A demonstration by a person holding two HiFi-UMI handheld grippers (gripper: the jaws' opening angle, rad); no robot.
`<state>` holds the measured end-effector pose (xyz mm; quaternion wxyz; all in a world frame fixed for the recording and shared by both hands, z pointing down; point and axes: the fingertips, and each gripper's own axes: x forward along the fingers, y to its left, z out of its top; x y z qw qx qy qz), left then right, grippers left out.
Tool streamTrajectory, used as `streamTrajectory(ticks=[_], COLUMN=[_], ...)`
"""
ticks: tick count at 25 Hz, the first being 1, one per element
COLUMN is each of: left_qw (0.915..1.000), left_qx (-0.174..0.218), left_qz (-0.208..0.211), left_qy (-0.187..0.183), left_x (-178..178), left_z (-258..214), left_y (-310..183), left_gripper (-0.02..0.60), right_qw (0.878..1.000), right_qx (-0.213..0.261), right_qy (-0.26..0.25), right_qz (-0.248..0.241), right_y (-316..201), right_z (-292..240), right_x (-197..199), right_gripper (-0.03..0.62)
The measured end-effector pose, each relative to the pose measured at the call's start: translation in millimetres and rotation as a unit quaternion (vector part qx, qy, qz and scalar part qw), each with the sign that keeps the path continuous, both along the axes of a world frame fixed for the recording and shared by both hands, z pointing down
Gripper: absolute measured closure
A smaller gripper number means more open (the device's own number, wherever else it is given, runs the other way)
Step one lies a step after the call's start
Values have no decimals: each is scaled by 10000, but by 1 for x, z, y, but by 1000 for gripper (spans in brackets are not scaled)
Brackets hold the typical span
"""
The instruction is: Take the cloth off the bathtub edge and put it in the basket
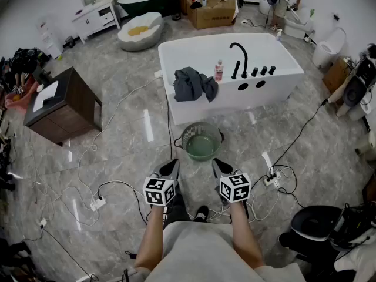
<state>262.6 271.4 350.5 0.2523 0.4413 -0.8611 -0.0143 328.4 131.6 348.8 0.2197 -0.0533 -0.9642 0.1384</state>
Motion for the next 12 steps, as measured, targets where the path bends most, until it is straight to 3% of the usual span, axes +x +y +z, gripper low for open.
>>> streamTrajectory(ticks=[6,12], left_qw=[9999,9994], left_qx=[-98,-280], left_qz=[92,188], left_qy=[49,111], left_x=[1,-7], left_z=[6,20], left_y=[-6,-2], left_gripper=[525,524], right_qw=[9994,9987], right_qx=[289,-269], right_qy=[140,158], right_qz=[93,393], right_y=[-10,-17], right_z=[9,19], right_x=[-1,-13], right_gripper=[592,593])
